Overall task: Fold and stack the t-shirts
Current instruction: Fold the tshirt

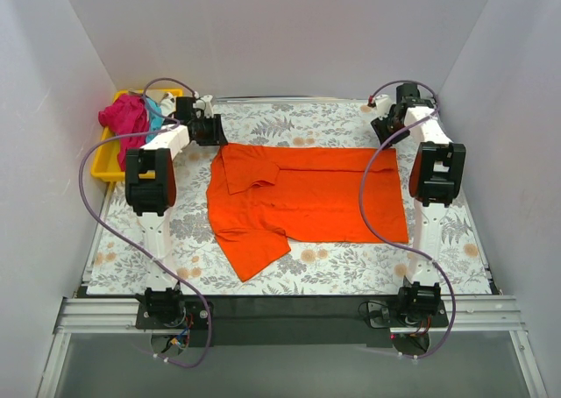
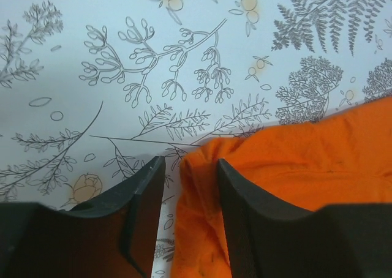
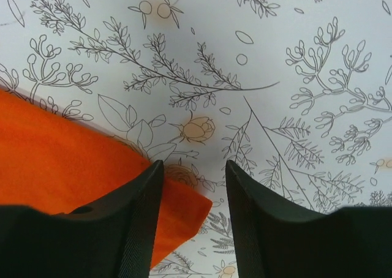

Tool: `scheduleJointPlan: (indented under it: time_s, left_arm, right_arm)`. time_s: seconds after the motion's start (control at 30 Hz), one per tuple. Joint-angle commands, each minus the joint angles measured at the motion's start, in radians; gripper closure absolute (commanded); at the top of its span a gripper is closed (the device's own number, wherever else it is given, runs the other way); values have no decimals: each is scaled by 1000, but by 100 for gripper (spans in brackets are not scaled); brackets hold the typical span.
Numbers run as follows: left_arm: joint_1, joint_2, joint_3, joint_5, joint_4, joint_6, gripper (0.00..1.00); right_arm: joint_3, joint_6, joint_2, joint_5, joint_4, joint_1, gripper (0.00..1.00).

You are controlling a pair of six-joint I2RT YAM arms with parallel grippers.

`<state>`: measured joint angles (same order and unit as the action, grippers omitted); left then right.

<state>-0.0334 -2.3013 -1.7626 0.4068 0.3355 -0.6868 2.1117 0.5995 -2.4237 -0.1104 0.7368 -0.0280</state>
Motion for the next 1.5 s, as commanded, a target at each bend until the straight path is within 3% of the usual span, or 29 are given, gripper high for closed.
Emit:
scheduleJointPlan:
  time_s: [0.0,0.07,0.27,0.67,0.77,0.93,0.97,1.07,1.23,1.37,1.47]
  left_arm:
    - [7,184,12,39,-9,79,61]
    - [4,254,49,87,5,110,61]
    - [-43,373,213,113,34,159,62]
    - [-97,373,377,70,56,133,64]
    - [-97,349,397,53,77,136,64]
    - [-95,249,325,-20,170,141,67]
    - [-94,232,316,-34,174,138,67]
    - [-85,221,284,-34,171,130,66]
    - [-79,132,57,27,244,104,63]
    - [-77,238,47,154,240,118,60]
    - [-79,385,139,230,218,162,48]
  right_arm:
    - [-13,-9,113,6,-5,-9,54]
    - [-27,-12,165,-18,-1,-7,54]
    - [-156,20,230,-40,3,-7,71]
    - [-366,62,244,-34,19,-9,72]
    - [-345,74,217,8,19,-19,71]
    - [-271,75,143,58,19,-27,68]
    - [-263,74,140,75,19,-27,62]
    - [-213,49,123,72,18,-29,57]
    - [-41,6,71,75,35,-20,52]
    - [-96,8,190,-10,42,-23,43]
    - [-232,51,358,-98,41,-23,35]
